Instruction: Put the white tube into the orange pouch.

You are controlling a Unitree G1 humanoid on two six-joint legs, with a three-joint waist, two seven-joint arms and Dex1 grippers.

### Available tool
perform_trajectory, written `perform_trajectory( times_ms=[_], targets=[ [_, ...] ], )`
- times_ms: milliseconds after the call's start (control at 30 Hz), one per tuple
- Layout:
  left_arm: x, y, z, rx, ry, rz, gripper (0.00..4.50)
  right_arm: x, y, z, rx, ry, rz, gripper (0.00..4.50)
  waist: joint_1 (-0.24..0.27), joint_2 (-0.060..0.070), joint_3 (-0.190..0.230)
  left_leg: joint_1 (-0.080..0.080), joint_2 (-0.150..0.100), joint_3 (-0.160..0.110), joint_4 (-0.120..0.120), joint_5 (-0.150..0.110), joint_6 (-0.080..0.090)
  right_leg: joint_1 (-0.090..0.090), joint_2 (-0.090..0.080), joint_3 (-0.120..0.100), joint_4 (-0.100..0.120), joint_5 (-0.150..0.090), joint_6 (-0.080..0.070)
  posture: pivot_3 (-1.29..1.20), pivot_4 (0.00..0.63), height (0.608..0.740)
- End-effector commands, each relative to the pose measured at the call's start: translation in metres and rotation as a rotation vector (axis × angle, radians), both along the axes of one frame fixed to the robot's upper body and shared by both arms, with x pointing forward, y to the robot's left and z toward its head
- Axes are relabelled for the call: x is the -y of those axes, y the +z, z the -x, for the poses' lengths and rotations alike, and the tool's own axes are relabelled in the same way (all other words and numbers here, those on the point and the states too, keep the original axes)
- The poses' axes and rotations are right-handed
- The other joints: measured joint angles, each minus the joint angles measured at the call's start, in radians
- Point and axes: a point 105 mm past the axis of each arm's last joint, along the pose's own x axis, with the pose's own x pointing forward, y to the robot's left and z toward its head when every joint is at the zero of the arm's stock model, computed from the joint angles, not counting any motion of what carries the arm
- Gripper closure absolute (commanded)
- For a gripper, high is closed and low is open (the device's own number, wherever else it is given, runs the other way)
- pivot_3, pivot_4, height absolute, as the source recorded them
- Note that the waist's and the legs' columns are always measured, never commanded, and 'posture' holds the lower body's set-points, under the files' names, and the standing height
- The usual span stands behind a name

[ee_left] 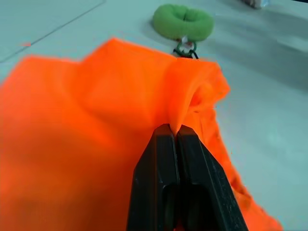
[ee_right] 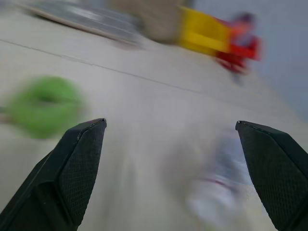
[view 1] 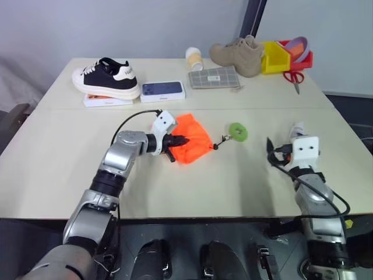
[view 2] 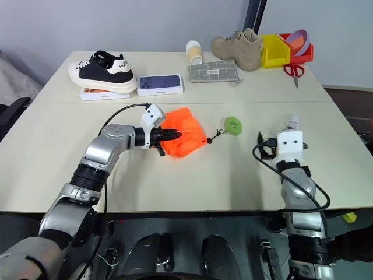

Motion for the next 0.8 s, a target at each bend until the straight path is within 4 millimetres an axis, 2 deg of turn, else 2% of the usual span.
perform_trajectory(
  times_ms=[33,133,500,600,633,767,800],
  targets=[
    [0.006,0.019,0.0,0.058,-0.007,0.043,4.47,0.023,0.007,-0.007,0.028,-0.125,-0.011,0.0,-0.003,0.0,0.0,0.0,0.0,0.0,0.0,0.0,0.0,0.0,0.0,0.0,0.001,0.0,0.0,0.0,0.15,0.74],
    [0.01,0.018,0.002,0.054,-0.009,0.053,4.47,0.032,-0.002,-0.016,0.005,-0.179,-0.088,0.0,-0.004,0.0,0.0,0.0,0.0,0.001,0.0,0.0,-0.001,-0.001,0.0,0.001,0.003,0.0,0.0,0.0,0.15,0.74],
    [0.013,0.016,0.005,0.053,0.005,0.069,4.47,0.032,-0.016,-0.033,-0.008,-0.179,-0.275,0.0,-0.003,0.0,0.0,0.001,0.0,0.001,0.0,0.001,-0.002,-0.002,0.0,0.002,0.007,-0.001,0.001,0.0,0.15,0.74],
    [0.013,0.016,0.005,0.053,0.009,0.07,4.5,0.031,-0.017,-0.034,-0.008,-0.179,-0.281,0.73,-0.003,0.0,0.0,0.001,0.0,0.001,0.0,0.001,-0.002,-0.002,0.0,0.002,0.007,-0.001,0.001,0.0,0.15,0.74],
    [0.013,0.016,0.005,0.053,0.01,0.071,4.5,0.031,-0.017,-0.034,-0.007,-0.178,-0.282,1.1,-0.003,0.0,0.0,0.001,0.0,0.001,0.0,0.001,-0.002,-0.002,0.0,0.002,0.007,-0.001,0.001,0.0,0.15,0.74],
    [0.013,0.016,0.004,0.053,0.016,0.076,4.5,0.028,-0.017,-0.035,-0.01,-0.167,-0.282,3.09,-0.004,0.0,0.0,0.001,0.0,0.001,0.0,0.001,-0.002,-0.003,0.0,0.002,0.008,-0.001,0.001,0.0,0.15,0.74],
    [0.013,0.016,0.004,0.053,0.017,0.077,4.5,0.026,-0.015,-0.035,-0.007,-0.161,-0.28,3.09,-0.004,0.0,0.0,0.001,0.0,0.001,0.0,0.001,-0.002,-0.003,0.0,0.002,0.008,-0.001,0.001,0.0,0.15,0.74]
  ],
)
